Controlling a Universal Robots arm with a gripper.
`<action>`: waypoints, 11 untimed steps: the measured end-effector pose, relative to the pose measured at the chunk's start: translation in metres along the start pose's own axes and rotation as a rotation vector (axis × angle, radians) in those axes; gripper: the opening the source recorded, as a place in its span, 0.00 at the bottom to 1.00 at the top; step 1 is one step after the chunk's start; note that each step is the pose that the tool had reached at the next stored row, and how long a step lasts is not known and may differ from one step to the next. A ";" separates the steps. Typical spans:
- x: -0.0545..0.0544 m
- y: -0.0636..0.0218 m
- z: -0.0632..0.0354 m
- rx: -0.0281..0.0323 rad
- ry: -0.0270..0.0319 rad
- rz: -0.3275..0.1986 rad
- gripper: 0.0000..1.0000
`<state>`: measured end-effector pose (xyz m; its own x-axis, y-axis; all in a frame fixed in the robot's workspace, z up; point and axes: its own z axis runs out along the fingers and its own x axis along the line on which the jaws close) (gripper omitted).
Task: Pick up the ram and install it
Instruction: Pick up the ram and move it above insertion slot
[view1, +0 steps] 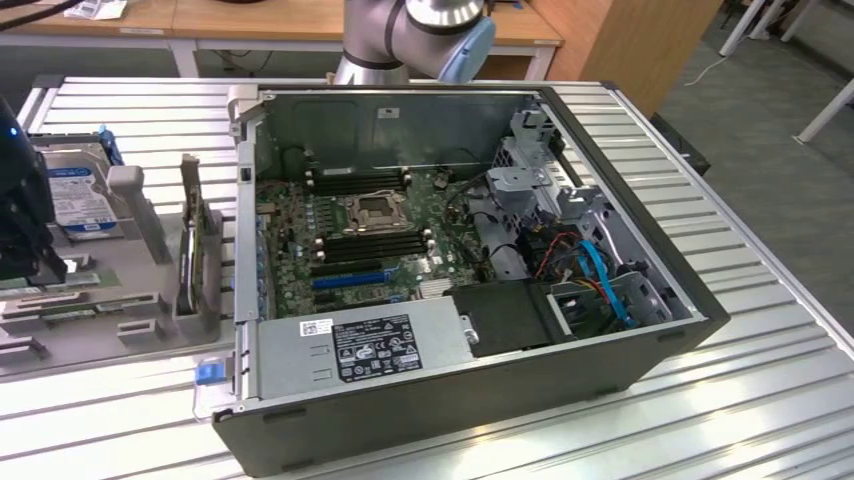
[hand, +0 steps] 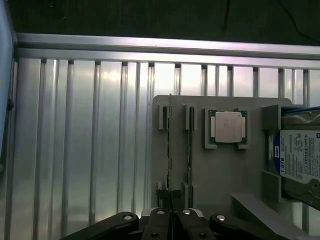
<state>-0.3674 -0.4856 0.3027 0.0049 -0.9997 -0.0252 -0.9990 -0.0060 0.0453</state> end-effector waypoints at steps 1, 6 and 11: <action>0.000 0.0001 -0.0022 0.0000 0.0000 0.000 0.11; 0.000 0.0005 -0.0120 0.0001 -0.0001 0.000 0.11; -0.001 0.0010 -0.0217 0.0001 -0.0001 0.000 0.11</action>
<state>-0.3674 -0.4856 0.3244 0.0049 -0.9997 -0.0252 -0.9990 -0.0061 0.0452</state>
